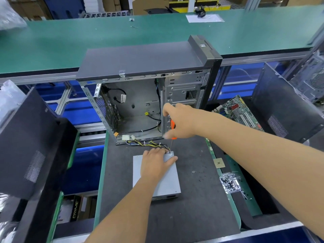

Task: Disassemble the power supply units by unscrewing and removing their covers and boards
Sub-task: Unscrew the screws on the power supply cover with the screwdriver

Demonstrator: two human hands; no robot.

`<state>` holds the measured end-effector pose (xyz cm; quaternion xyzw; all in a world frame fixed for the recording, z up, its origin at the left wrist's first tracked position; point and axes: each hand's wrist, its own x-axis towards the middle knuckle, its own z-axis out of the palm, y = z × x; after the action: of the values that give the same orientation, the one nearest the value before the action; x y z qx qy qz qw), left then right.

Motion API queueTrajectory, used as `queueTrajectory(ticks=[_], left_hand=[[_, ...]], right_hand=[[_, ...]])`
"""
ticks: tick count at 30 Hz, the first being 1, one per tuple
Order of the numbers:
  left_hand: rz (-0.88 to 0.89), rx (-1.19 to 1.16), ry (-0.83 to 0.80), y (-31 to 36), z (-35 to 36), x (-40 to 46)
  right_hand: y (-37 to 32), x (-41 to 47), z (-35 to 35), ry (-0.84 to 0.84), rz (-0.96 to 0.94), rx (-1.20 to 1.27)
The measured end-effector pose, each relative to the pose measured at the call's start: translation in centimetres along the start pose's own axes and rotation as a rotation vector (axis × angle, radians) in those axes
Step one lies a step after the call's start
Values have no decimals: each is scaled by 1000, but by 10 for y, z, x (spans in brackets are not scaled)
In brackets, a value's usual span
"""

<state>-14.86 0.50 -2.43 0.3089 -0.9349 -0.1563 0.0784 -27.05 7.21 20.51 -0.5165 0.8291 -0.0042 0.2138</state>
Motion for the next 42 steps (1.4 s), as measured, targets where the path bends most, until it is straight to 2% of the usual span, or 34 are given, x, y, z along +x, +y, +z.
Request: queueTrajectory(ticks=[1,3,4,6,10,13,15,19,21,26,29,32,36,38,40,42], left_hand=[[-2,-5,1,0,0,0],[-5,-17,-2,1,-1,0],[-4,-20,-6,0,-1,-1],[-4,-14,-16,0,-2,-1],[-2,4,-28,1,-3,0],[-4,14,-24,1,-4,-1],[-4,11,-24,2,-4,-1],[-9,13,-42,3,-5,0],[-11,23,-50,3,-5,0],[-7,39,-47,2,-4,0],[-2,40,-47,2,-4,0],[1,39,-41,2,-3,0],[1,34,-32,2,-3,0],[-3,14,-20,2,-2,0],[-1,15,-13,1,-2,-1],[-3,18,-16,1,-1,-1]], right_hand=[[-2,-1,1,32,46,3],[-8,-3,2,107,108,-229],[-11,-3,2,128,110,-376],[-13,-3,1,137,59,-465],[-9,-2,-5,11,-57,-162],[-10,-1,-4,-55,-27,31],[-13,1,5,-31,30,-2],[-25,-3,5,122,140,-217],[-28,-4,-1,61,119,-211],[-30,-13,-19,-218,25,-328],[-24,-12,-14,-160,-60,-399],[-16,-11,-14,-89,-32,-229],[-9,-8,-9,-50,33,-150],[-9,-10,-8,-23,124,-245],[-10,-7,-3,31,44,-430],[-9,-5,-2,72,5,-378]])
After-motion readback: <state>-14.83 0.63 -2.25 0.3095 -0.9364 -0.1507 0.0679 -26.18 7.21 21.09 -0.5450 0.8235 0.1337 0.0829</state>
